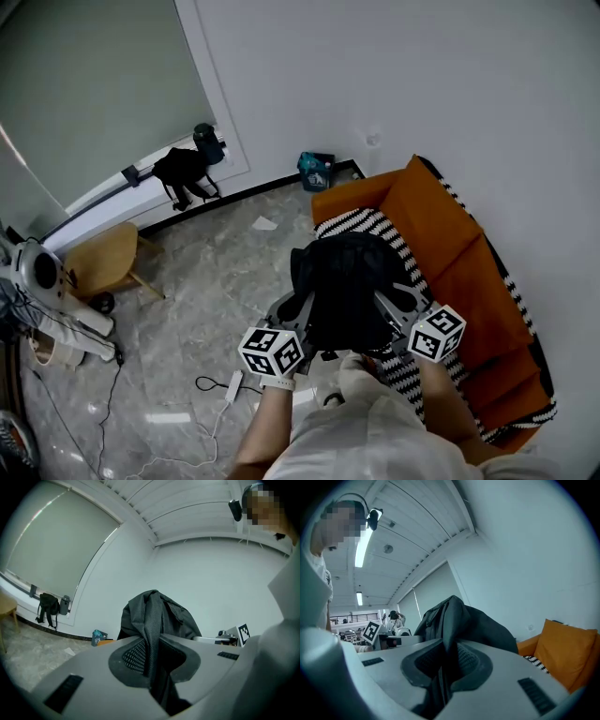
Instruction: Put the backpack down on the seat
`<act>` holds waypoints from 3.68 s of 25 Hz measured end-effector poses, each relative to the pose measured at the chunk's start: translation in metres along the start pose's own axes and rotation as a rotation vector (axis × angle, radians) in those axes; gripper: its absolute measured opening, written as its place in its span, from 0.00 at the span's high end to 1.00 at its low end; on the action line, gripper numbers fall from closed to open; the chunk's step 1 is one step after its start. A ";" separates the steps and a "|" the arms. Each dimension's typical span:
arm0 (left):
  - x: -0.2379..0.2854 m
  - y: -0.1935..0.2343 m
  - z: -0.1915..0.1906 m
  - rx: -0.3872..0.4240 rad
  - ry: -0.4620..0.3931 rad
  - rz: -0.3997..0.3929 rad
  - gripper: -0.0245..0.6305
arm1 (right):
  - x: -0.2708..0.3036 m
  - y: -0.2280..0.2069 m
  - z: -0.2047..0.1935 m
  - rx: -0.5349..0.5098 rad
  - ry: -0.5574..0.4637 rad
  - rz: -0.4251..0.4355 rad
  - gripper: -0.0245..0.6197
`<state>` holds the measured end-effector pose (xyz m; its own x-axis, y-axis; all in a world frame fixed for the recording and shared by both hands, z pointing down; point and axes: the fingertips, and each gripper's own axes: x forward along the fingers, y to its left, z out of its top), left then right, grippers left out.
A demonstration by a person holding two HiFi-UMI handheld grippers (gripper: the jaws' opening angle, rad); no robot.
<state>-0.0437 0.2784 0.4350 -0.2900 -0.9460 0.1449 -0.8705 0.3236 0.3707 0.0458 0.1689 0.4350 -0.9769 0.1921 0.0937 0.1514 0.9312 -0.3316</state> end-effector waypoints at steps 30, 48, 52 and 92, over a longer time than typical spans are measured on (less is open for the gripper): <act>0.271 0.060 0.078 0.011 0.034 -0.044 0.87 | 0.111 -0.234 0.100 0.024 -0.034 0.006 0.88; 0.401 0.044 0.077 0.020 0.164 -0.313 0.87 | 0.093 -0.328 0.121 0.062 -0.085 -0.294 0.88; 0.445 0.053 0.067 0.002 0.222 -0.388 0.87 | 0.100 -0.363 0.116 0.084 -0.075 -0.383 0.88; 0.614 0.117 -0.174 0.117 0.901 -0.625 0.87 | 0.115 -0.518 -0.125 0.570 0.276 -0.829 0.88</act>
<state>-0.2542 -0.2615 0.7272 0.5694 -0.5669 0.5953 -0.8087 -0.2563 0.5294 -0.1257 -0.2527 0.7344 -0.6623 -0.3098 0.6822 -0.7150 0.5333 -0.4520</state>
